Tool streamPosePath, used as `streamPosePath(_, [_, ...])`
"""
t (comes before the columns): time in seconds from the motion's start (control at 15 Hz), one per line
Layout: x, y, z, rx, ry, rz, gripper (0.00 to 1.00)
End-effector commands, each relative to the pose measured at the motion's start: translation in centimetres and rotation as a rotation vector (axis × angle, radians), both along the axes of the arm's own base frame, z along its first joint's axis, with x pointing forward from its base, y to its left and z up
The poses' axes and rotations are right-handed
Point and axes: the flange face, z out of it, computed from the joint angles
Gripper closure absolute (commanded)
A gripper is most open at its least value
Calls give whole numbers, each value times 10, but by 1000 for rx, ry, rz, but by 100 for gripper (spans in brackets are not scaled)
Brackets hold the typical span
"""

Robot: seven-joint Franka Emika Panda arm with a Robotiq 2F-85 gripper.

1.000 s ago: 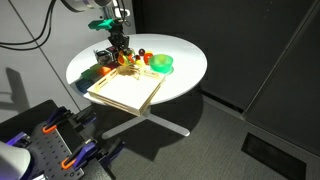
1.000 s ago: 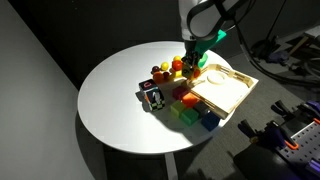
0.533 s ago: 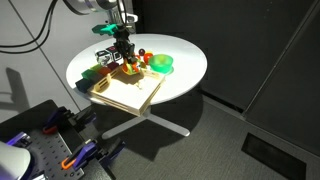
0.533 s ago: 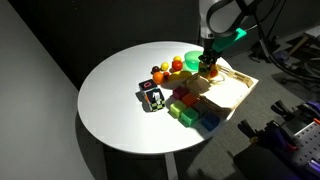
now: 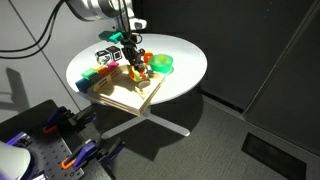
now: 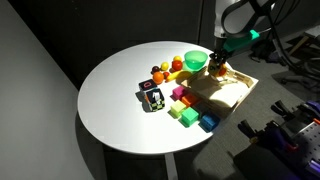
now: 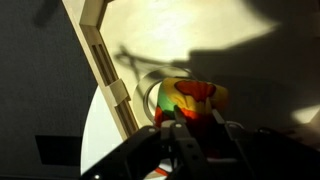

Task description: Put the big block onto the tray

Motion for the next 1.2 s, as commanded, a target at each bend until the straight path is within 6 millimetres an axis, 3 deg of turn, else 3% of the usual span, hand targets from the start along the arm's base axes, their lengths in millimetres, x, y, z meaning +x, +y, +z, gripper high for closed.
streamPosePath(0.0, [-7,-15,5,-4,-35,-31,92])
streamPosePath(0.13, [-8,-21,3,-6,-39,-40,92])
streamPosePath(0.2, [-9,-23,4,-8,-43,-43,65])
streamPosePath(0.27, [-9,-24,5,-5,-47,-45,47])
streamPosePath(0.67, [-12,-12,22,13,-75,-9,1])
streamPosePath(1.13, [-17,26,58,45,-138,57,0])
